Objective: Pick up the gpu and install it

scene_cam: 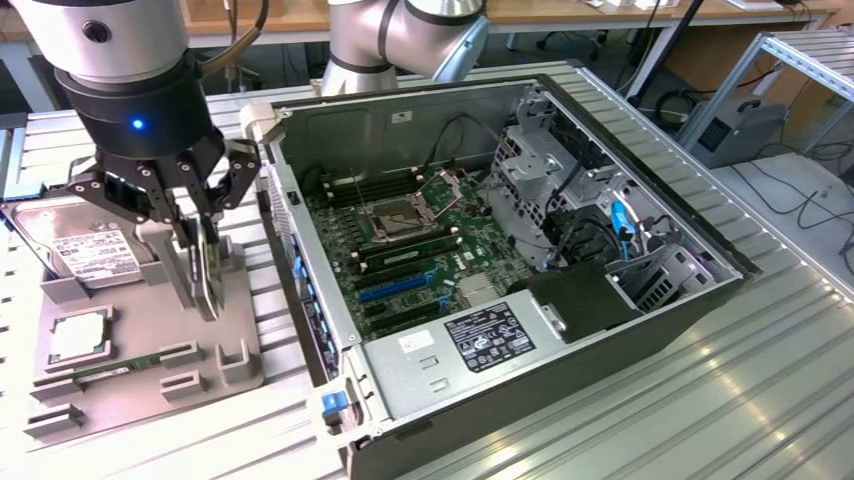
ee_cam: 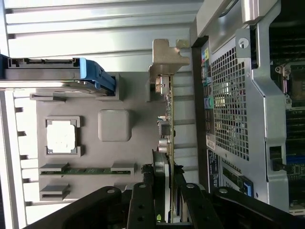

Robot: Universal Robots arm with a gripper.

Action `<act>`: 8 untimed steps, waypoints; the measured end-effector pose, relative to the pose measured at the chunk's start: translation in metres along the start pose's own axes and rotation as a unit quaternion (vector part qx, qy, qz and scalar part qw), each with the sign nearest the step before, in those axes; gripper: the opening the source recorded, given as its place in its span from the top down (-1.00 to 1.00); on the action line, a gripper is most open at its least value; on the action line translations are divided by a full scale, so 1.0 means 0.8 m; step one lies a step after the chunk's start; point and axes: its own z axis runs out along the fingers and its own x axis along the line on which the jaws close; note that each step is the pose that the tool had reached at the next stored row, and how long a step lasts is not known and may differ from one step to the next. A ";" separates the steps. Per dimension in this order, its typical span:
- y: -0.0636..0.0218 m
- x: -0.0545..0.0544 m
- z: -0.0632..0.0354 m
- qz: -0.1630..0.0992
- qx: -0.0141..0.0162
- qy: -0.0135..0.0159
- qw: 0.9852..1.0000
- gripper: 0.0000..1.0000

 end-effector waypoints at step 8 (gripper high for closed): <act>0.000 0.000 -0.011 0.000 0.000 0.000 1.000 0.47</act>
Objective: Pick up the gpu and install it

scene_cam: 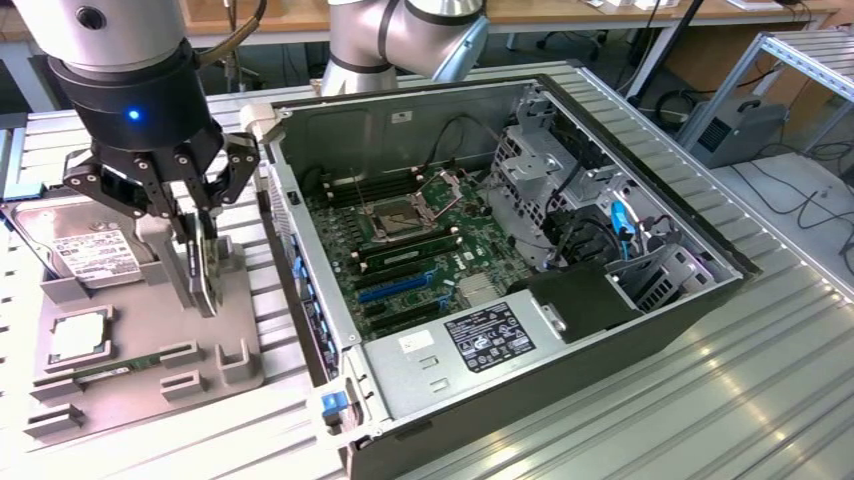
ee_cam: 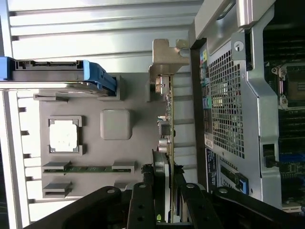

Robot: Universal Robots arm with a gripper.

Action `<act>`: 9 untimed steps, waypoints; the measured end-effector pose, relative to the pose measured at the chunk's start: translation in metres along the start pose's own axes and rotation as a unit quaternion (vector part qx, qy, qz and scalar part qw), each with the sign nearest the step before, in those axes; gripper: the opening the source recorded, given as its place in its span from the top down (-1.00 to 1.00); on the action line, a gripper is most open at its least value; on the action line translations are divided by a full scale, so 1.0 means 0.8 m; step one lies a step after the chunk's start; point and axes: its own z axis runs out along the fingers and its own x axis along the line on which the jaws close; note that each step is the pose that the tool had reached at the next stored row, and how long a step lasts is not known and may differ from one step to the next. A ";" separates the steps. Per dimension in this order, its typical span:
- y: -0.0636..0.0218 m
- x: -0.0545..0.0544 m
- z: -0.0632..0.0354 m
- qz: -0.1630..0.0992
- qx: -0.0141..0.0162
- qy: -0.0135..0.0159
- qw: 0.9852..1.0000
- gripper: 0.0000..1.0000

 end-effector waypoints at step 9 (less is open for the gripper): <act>0.002 -0.002 -0.059 0.000 0.000 0.000 1.000 0.47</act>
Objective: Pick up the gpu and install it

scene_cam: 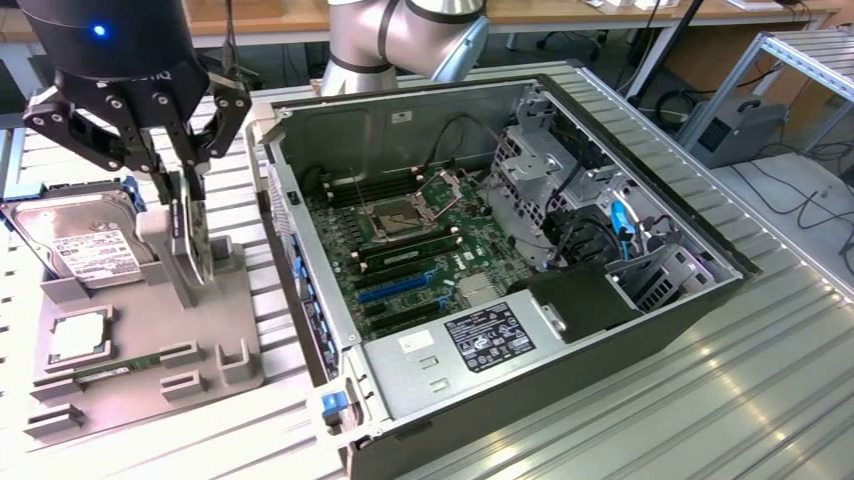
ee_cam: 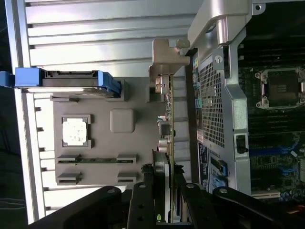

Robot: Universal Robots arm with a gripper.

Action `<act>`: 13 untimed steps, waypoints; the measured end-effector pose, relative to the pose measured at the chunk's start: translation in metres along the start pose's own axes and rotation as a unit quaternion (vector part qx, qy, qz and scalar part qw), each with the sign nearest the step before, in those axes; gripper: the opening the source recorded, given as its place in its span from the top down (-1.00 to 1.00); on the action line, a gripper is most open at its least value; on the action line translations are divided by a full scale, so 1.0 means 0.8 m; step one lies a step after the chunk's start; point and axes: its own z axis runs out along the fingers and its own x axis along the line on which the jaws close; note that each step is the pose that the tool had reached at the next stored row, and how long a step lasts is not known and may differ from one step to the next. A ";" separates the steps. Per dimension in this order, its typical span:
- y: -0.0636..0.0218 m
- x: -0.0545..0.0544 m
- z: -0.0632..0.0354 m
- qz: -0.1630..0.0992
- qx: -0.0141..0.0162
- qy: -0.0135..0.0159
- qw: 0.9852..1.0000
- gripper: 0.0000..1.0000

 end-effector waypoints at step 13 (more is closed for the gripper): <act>0.000 0.000 -0.016 0.000 0.000 0.000 1.000 0.47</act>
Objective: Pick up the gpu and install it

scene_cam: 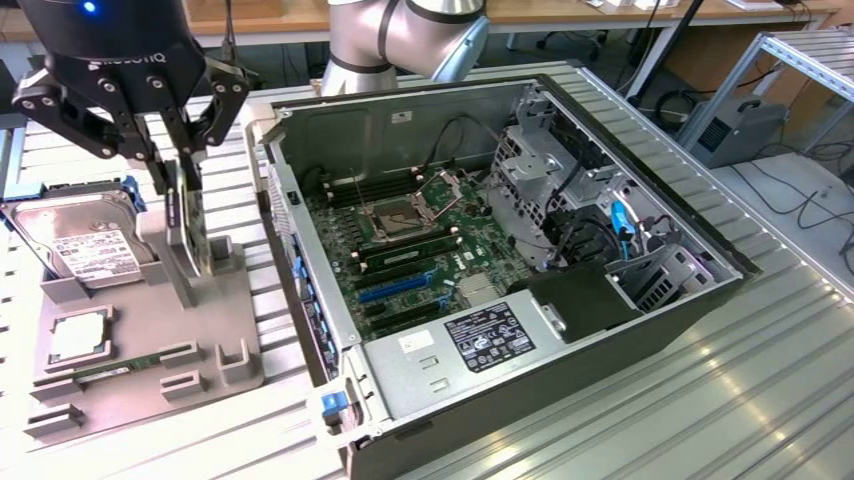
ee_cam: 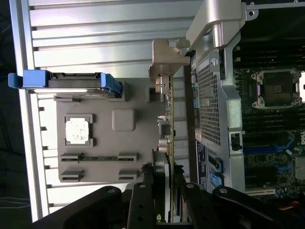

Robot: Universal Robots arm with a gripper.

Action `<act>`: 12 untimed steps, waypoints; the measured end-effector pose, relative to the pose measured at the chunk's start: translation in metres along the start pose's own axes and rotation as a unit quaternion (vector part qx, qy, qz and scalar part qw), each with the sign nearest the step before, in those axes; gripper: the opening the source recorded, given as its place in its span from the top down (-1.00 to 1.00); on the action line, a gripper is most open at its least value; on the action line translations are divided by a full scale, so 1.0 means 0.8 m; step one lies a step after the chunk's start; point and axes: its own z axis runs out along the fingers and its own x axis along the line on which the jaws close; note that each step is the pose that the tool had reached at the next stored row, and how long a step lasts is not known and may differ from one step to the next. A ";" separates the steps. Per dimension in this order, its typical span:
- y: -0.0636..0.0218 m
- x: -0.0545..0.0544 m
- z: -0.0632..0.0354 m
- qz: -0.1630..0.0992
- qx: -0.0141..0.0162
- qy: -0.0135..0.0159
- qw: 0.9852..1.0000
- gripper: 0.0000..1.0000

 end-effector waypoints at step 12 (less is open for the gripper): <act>0.000 0.000 -0.010 0.000 0.000 0.000 1.000 0.47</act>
